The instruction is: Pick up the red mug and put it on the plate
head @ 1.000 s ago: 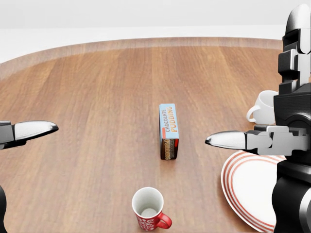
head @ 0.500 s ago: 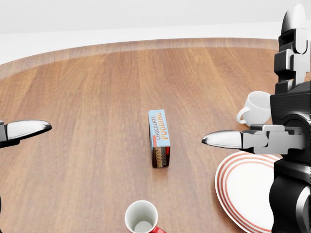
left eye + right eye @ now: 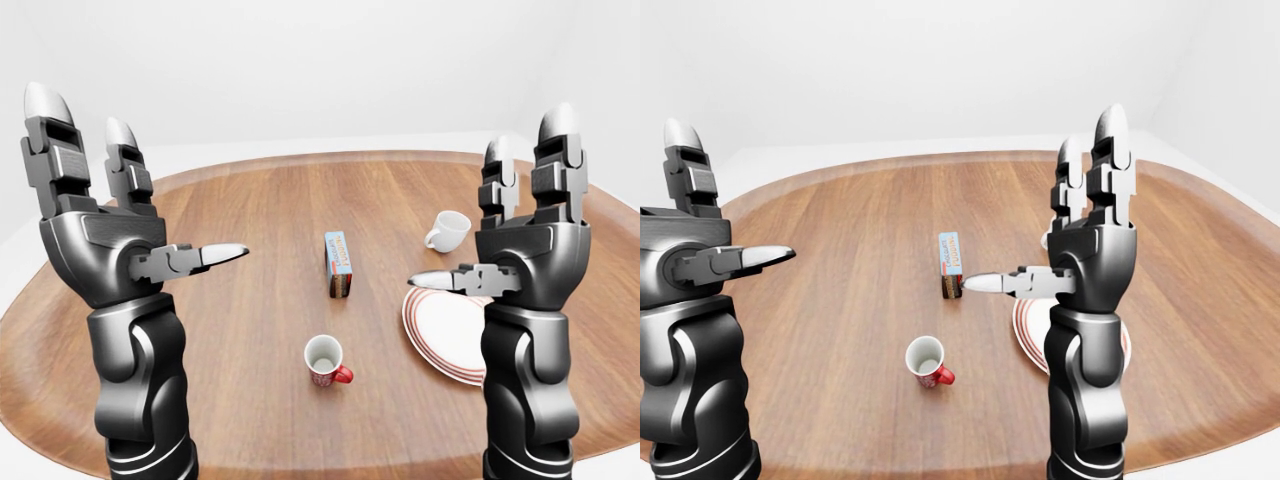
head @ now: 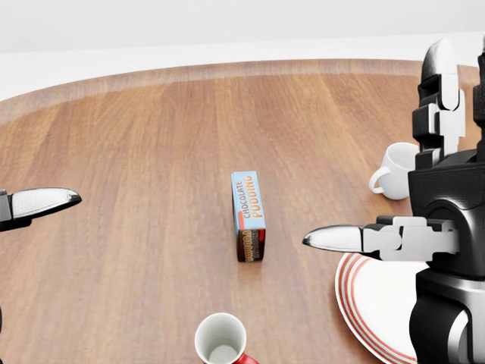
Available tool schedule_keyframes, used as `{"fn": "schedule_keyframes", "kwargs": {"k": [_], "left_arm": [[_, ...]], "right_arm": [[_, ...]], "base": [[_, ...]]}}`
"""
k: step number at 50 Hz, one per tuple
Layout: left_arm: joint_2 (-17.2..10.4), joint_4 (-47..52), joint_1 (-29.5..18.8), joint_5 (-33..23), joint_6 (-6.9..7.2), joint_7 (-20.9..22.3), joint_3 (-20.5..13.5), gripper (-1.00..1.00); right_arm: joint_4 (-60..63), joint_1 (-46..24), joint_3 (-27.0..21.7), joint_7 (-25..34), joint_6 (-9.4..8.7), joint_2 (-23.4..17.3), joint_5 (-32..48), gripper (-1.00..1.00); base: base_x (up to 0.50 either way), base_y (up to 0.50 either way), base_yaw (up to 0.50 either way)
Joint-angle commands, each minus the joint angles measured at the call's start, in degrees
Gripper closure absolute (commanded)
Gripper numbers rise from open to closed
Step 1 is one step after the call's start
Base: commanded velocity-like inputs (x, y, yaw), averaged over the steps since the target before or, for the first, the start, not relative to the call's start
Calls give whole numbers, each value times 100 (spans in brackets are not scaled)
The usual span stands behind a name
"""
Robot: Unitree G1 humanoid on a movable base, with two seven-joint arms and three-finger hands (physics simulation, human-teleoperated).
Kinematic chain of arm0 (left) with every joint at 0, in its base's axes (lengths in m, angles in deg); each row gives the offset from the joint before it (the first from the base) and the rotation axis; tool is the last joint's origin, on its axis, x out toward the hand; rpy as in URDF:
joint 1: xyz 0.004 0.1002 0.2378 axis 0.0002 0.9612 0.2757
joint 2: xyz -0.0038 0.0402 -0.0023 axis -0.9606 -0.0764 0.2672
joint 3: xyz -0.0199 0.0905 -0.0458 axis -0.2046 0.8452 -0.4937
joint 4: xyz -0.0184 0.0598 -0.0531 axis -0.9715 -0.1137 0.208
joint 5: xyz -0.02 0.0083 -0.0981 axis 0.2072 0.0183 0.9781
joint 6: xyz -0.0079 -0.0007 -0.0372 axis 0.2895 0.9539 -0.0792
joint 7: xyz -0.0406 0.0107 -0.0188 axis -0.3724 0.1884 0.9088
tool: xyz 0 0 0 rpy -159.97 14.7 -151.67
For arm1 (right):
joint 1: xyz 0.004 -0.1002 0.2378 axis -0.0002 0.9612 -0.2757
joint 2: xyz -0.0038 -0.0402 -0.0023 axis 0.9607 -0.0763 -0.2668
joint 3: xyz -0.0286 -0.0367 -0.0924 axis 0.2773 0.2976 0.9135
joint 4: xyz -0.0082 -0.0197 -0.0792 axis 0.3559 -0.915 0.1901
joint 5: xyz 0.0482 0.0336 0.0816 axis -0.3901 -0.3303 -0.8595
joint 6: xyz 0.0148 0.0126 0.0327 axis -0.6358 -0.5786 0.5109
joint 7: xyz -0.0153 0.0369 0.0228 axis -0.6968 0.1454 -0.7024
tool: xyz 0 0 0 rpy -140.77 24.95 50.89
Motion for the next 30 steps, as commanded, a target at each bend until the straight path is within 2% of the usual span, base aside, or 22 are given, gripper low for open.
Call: {"fn": "schedule_keyframes", "kwargs": {"k": [1,14,30], "left_arm": [[2,21,0,-4,0,1,1,-100],[6,40,21,-8,0,4,-5,-100],[10,81,38,4,0,6,-9,-100]], "right_arm": [[134,373,398,127,0,188,142,-100],[202,986,1354,381,0,384,488,-100],[-70,1077,1812,634,0,308,1182,-100]], "base": [[0,0,0],[0,0,0],[0,0,0]]}}
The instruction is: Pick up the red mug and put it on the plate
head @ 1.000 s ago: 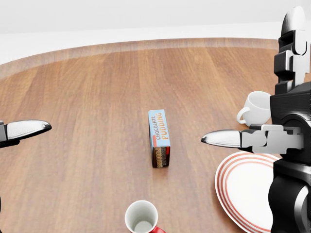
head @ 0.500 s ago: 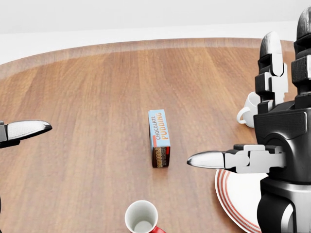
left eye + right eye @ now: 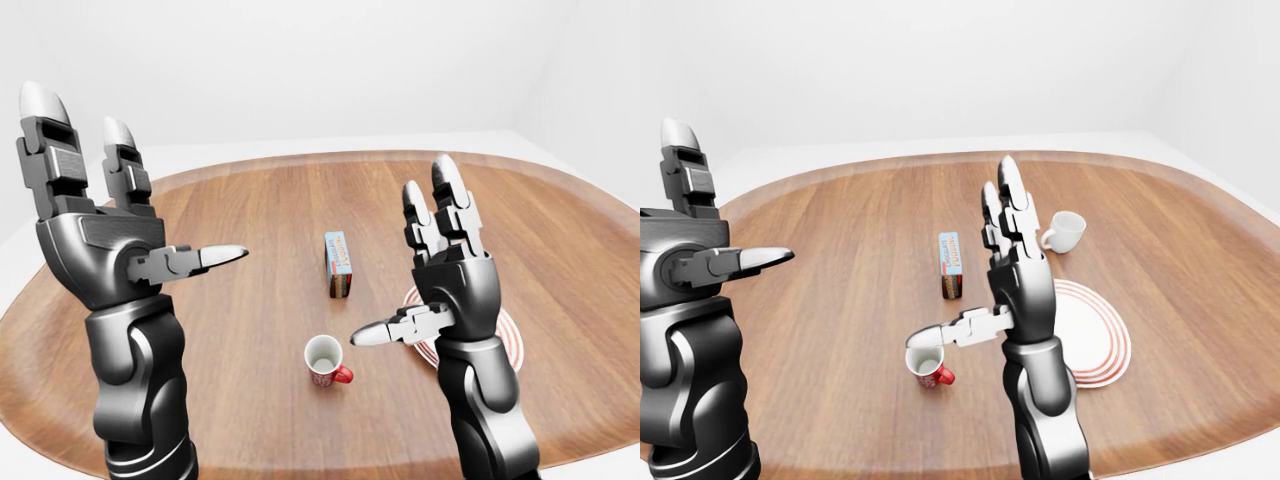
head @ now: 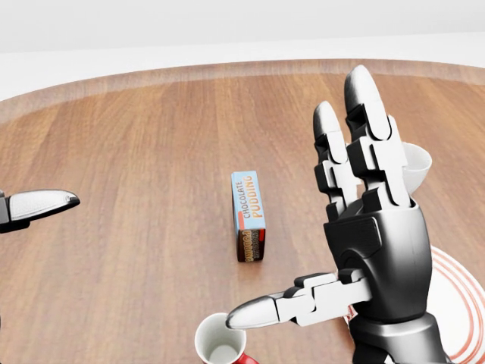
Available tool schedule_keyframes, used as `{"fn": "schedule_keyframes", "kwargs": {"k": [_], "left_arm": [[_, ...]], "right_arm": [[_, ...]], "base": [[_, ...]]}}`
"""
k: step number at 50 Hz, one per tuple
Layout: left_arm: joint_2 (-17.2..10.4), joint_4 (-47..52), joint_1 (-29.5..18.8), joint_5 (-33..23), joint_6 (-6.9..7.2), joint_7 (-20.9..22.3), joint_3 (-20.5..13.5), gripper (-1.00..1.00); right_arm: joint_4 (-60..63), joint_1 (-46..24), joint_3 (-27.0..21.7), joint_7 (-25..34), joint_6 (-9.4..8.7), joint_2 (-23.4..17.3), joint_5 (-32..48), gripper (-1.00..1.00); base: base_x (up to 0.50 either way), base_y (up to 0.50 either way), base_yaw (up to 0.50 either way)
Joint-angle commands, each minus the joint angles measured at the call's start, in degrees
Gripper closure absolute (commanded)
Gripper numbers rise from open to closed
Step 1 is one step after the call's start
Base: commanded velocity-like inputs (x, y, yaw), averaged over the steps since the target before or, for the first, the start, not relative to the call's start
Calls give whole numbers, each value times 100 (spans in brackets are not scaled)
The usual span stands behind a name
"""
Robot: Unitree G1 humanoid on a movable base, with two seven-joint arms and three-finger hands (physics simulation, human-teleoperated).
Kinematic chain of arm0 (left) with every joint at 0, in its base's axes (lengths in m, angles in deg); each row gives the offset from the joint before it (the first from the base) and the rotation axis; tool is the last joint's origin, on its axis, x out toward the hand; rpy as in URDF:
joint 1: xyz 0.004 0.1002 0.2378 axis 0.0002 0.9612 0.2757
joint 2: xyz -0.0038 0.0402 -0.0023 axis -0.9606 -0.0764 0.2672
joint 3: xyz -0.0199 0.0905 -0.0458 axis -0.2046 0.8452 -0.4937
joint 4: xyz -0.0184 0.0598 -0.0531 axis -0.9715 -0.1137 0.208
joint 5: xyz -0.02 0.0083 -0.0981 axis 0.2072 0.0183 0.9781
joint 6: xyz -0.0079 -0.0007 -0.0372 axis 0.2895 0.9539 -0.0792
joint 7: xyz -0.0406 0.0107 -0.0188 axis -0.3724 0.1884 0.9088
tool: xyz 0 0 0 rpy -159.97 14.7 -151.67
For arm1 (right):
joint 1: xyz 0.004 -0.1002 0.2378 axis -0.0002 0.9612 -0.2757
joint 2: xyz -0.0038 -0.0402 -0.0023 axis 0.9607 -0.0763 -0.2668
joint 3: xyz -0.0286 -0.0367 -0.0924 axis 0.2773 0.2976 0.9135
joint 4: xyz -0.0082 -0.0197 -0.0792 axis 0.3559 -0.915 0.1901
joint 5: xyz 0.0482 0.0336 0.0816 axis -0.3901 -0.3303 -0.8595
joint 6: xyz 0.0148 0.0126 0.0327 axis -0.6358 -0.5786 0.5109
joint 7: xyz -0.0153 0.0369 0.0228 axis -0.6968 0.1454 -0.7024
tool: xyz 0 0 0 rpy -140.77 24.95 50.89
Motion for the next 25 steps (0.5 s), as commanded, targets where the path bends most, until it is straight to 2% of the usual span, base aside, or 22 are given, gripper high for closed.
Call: {"fn": "schedule_keyframes", "kwargs": {"k": [1,6,9,14,22,25], "left_arm": [[2,6,5,-1,0,4,0,-100],[5,7,6,-4,0,3,7,-100],[11,-7,15,-18,0,7,15,-100],[11,4,11,-12,0,6,7,-100],[17,16,23,-14,0,3,15,-100],[18,16,34,-16,0,12,11,-100]], "right_arm": [[-180,125,352,181,0,-1,486,-100],[-198,99,454,336,0,-49,741,-100],[-304,94,671,537,0,-166,1170,-100],[-348,106,810,807,0,-68,1499,-100],[-470,36,1106,1298,0,-191,2253,-100],[-443,66,1195,1403,0,-116,2460,-100]], "base": [[0,0,0],[0,0,0],[0,0,0],[0,0,0],[0,0,0],[0,0,0]]}}
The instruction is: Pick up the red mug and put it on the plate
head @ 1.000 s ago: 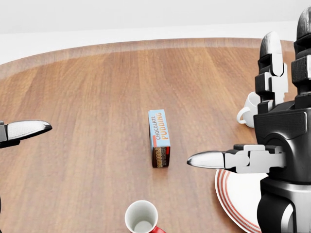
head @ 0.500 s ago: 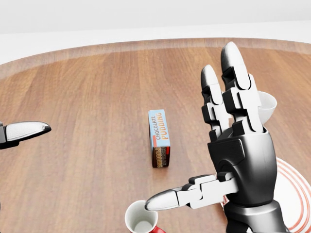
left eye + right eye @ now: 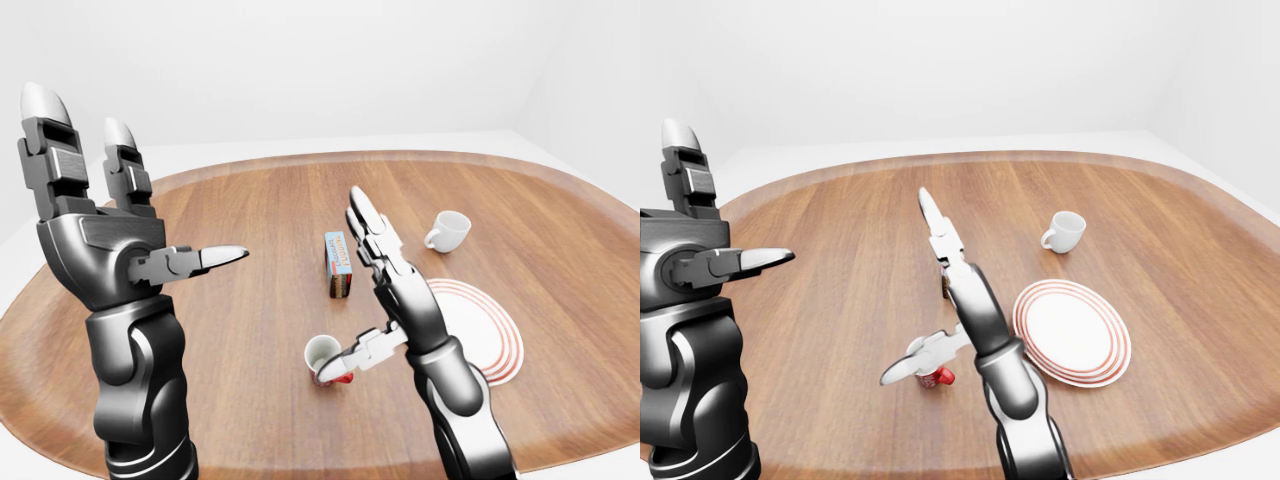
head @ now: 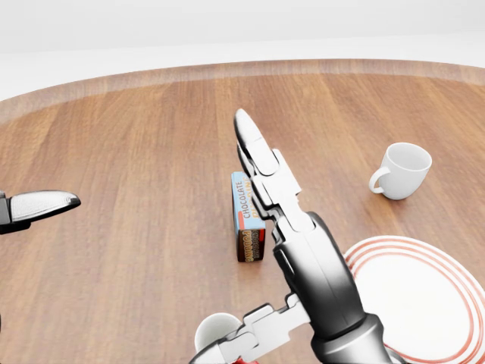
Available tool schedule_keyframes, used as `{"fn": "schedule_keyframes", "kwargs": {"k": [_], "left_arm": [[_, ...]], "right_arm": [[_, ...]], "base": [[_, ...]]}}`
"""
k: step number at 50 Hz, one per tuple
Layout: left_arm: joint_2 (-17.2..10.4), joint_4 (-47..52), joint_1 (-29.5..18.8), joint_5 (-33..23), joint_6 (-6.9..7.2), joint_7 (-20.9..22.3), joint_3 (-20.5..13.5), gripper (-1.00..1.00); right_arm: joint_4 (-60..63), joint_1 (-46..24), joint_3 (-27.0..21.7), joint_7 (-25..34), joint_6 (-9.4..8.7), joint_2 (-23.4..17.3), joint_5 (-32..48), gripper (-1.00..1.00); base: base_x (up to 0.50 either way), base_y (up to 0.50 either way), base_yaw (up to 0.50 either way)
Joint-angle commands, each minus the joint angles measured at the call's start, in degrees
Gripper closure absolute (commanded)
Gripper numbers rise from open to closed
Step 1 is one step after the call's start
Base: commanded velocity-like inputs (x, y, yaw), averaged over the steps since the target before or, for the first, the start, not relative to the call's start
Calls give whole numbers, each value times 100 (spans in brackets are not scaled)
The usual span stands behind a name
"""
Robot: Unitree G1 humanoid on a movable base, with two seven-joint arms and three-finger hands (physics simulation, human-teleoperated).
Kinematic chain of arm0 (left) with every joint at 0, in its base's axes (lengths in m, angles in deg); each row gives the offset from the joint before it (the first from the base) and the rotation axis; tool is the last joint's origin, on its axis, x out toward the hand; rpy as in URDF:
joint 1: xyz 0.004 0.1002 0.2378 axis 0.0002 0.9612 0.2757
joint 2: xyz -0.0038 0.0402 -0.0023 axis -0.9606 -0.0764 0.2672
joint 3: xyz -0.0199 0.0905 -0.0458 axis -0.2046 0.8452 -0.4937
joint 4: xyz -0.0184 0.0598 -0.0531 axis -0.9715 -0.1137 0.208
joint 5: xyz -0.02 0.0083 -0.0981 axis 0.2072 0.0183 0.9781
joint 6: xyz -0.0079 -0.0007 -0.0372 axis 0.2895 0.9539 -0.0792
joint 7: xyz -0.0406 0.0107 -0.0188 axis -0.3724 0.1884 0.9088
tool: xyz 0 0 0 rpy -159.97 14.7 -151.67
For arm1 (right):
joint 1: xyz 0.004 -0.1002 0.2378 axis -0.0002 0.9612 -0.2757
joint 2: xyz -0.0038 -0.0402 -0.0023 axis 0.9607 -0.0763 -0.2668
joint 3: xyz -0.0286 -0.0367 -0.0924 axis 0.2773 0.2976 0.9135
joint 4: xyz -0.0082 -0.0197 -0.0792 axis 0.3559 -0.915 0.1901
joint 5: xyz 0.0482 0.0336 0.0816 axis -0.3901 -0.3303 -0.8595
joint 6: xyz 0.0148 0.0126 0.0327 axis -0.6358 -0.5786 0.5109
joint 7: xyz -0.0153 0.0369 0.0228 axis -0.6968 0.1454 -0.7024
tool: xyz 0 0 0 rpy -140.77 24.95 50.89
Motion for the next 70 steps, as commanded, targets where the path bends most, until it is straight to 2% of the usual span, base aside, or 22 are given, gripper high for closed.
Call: {"fn": "schedule_keyframes", "kwargs": {"k": [1,4,6,13,26,37,64,70], "left_arm": [[6,4,16,-6,0,7,-1,-100],[0,-2,9,-5,0,6,-7,-100],[1,15,24,-5,0,10,-6,-100],[2,14,18,1,0,6,-1,-100],[-8,-9,19,10,0,11,-21,-100],[-14,-23,1,18,0,6,-26,-100],[-3,18,38,20,0,3,-19,-100],[-6,7,41,20,0,8,-30,-100]], "right_arm": [[-68,7,404,558,0,-2,931,-100],[-55,38,447,628,0,30,1023,-100],[-83,52,545,722,0,-79,1288,-100],[-119,10,727,1092,0,-72,2123,-100],[-223,114,847,1659,0,51,3136,-100],[-471,292,1054,1780,0,60,3693,-100],[-889,292,945,1920,0,151,4273,-100],[-1055,196,955,2035,0,224,4695,-100]], "base": [[0,0,0],[0,0,0],[0,0,0],[0,0,0],[0,0,0],[0,0,0],[0,0,0],[0,0,0]]}}
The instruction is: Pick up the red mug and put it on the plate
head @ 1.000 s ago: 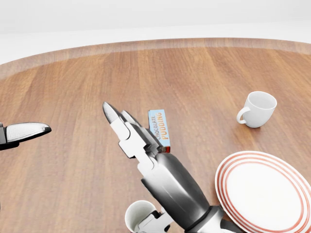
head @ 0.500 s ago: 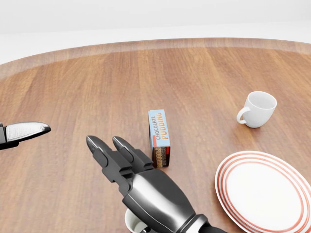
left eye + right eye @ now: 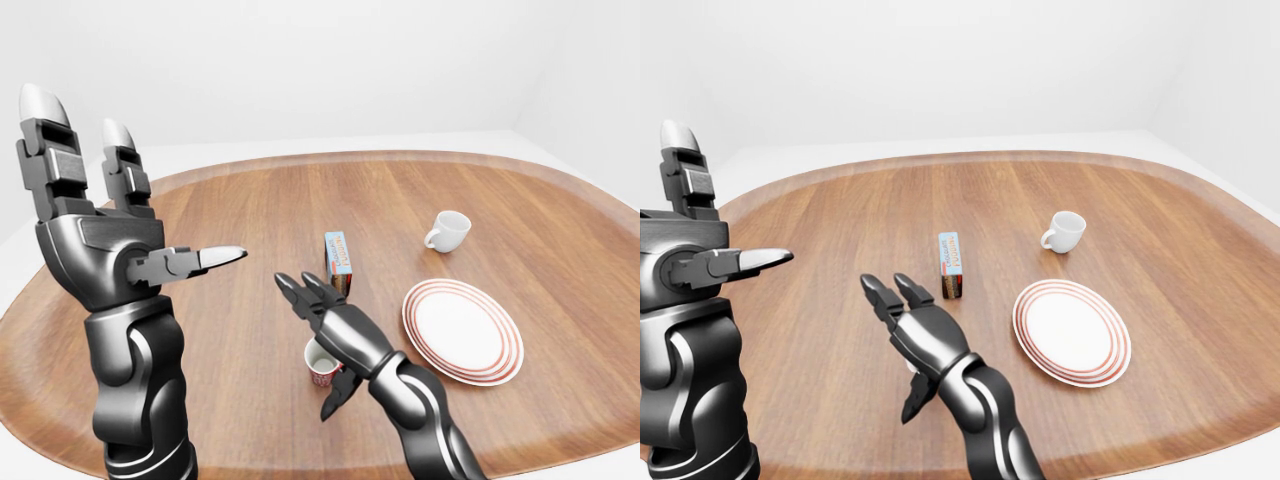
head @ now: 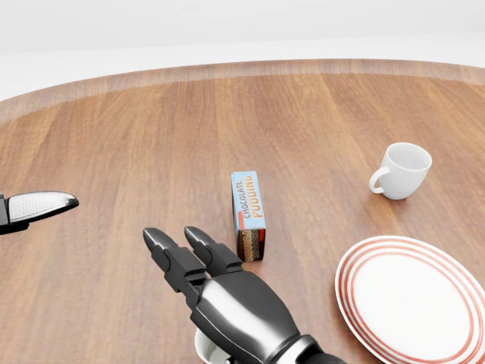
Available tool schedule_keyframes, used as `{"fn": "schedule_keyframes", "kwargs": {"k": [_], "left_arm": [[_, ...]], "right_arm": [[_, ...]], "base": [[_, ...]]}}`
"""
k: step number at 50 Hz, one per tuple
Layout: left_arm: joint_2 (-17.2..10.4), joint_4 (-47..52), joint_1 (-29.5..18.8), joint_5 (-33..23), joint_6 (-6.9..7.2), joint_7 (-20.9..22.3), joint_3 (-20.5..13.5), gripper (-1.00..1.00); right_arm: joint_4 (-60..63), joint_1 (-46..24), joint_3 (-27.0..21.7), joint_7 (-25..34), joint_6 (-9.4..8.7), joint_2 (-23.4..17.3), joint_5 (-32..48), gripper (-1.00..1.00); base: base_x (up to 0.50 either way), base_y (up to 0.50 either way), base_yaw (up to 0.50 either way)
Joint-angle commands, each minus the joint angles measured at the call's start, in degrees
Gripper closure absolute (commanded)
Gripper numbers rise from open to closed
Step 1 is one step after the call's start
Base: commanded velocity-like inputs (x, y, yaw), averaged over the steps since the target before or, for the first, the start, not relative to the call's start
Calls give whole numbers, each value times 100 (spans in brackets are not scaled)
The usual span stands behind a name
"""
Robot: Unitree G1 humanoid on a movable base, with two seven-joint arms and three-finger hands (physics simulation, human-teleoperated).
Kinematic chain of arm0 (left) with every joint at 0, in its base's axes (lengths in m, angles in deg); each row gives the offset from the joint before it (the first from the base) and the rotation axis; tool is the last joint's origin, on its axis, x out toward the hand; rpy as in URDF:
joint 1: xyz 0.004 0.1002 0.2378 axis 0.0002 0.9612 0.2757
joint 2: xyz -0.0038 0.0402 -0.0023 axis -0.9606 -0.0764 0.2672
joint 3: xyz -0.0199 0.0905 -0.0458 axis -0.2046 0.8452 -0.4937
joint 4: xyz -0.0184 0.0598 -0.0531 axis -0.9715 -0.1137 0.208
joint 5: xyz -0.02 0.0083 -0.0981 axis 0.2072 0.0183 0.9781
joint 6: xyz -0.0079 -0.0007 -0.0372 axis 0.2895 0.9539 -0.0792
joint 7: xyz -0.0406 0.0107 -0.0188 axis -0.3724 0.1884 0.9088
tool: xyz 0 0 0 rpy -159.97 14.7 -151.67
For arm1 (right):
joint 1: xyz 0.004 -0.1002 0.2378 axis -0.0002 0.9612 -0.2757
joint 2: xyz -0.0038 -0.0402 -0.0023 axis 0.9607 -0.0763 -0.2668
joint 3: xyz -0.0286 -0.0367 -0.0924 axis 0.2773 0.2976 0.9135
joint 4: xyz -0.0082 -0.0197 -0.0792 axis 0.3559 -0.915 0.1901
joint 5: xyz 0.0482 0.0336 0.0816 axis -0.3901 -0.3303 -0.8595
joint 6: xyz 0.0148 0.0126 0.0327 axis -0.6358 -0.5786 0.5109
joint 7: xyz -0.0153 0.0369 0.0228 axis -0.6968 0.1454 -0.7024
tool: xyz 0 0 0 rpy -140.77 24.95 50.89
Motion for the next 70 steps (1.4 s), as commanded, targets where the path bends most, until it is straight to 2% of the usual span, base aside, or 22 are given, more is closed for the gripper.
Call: {"fn": "schedule_keyframes", "kwargs": {"k": [1,18,42,50,70], "left_arm": [[6,6,27,-5,0,7,-1,-100],[-11,4,10,21,0,2,-33,-100],[-60,8,-32,83,0,-34,-74,-100],[-59,19,-29,84,0,-28,-73,-100],[-59,20,-2,91,0,-31,-80,-100]], "right_arm": [[-287,-77,-3,140,0,107,583,-100],[-639,-320,-50,349,0,322,843,-100],[-1030,-128,-160,231,0,222,1036,-100],[-1161,-330,-273,323,0,296,1080,-100],[-1931,-421,-483,122,0,318,1295,-100]], "base": [[0,0,0],[0,0,0],[0,0,0],[0,0,0],[0,0,0]]}}
